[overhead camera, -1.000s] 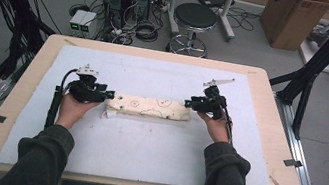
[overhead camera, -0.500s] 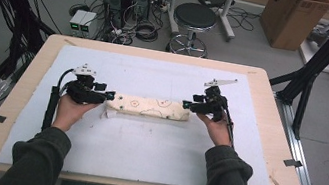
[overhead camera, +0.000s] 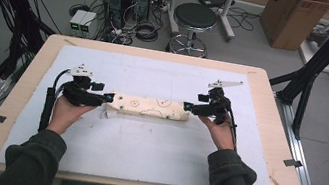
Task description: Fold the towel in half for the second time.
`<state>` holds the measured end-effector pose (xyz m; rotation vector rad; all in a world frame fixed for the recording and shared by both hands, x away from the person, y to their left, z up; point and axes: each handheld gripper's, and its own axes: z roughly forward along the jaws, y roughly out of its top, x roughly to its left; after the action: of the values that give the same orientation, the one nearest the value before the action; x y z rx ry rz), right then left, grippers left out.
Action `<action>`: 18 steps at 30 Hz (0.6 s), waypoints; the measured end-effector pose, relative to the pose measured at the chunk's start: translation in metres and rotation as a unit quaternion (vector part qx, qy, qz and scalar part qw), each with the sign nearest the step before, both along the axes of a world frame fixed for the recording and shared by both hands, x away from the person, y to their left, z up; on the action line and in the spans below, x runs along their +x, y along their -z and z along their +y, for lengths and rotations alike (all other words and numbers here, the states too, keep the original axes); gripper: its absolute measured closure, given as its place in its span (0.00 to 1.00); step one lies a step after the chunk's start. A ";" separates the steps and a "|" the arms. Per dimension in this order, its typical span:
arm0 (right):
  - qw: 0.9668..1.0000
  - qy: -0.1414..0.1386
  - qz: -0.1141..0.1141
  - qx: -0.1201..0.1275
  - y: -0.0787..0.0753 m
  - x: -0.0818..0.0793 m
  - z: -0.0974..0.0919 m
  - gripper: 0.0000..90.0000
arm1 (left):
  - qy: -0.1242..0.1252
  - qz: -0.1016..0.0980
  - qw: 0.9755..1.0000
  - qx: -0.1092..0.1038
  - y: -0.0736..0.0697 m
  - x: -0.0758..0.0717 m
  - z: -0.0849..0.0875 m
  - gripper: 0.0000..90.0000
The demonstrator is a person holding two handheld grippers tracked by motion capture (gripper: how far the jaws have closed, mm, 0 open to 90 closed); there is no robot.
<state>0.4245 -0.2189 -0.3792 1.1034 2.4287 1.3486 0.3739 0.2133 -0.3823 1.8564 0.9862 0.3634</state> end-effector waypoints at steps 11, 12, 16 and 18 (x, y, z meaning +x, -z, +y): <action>1.000 -0.001 -0.011 -0.005 -0.005 -0.008 0.002 0.14 | 0.005 -0.006 1.000 0.000 -0.004 -0.008 0.000 0.37; 1.000 -0.001 -0.010 -0.005 -0.005 -0.009 0.003 0.14 | 0.005 -0.007 1.000 0.002 -0.005 -0.009 -0.001 0.37; 1.000 -0.003 -0.016 -0.008 -0.008 -0.013 0.005 0.14 | 0.008 -0.011 1.000 0.001 -0.006 -0.012 -0.002 0.37; 1.000 -0.005 -0.017 -0.007 -0.009 -0.015 0.006 0.14 | 0.009 -0.013 1.000 0.001 -0.007 -0.014 -0.003 0.37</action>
<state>0.4099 -0.2131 -0.3705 1.0569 2.4194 1.3393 0.3602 0.2108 -0.3752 1.8576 0.9507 0.3767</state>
